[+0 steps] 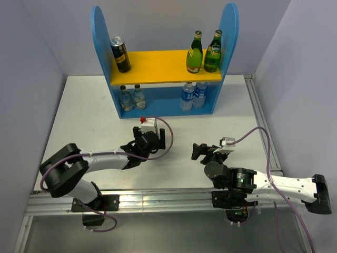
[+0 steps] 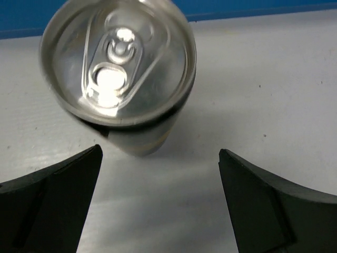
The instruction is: Place and organize the beverage onto the shelf
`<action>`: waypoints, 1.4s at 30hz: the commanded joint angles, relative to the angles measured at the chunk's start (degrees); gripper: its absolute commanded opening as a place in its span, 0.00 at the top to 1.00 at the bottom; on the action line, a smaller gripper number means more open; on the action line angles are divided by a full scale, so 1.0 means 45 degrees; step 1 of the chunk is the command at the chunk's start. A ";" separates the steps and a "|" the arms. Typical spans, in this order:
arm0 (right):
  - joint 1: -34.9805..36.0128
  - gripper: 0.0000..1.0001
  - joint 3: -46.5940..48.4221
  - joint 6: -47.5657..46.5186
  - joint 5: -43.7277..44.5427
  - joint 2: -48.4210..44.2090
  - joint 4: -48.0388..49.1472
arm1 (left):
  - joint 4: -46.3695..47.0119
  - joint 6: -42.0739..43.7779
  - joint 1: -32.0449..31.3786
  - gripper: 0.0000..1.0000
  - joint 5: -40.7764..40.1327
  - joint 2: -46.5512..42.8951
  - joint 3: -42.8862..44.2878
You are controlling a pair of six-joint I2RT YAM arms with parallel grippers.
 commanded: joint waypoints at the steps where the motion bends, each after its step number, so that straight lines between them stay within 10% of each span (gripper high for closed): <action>1: 0.0081 0.00 0.0079 0.0072 0.0286 -0.0160 0.0284 | 0.1777 0.0623 0.0430 0.01 -0.0010 0.0763 0.0879; 10: 0.0061 0.00 0.0020 -0.0162 0.0227 -0.0199 0.0499 | 0.2110 0.1365 0.1427 0.07 -0.0459 0.2405 0.2227; 13: 0.0061 0.00 0.0020 -0.0143 0.0227 -0.0199 0.0499 | 0.1839 0.1386 0.1427 0.33 -0.0499 0.2290 0.2384; 17: 0.0061 0.00 0.0001 -0.0162 0.0247 -0.0238 0.0519 | 0.0360 0.1405 0.1330 0.99 -0.0848 0.1278 0.3044; 28: 0.0061 0.00 0.0078 -0.0241 0.0247 -0.0023 0.0597 | -0.5369 0.3375 0.1485 1.00 -0.1182 -0.0036 1.0093; 42: 0.0042 0.00 0.0001 -0.0045 0.0325 -0.0336 0.0363 | -0.7966 0.4198 0.5097 1.00 0.1668 0.5078 1.8865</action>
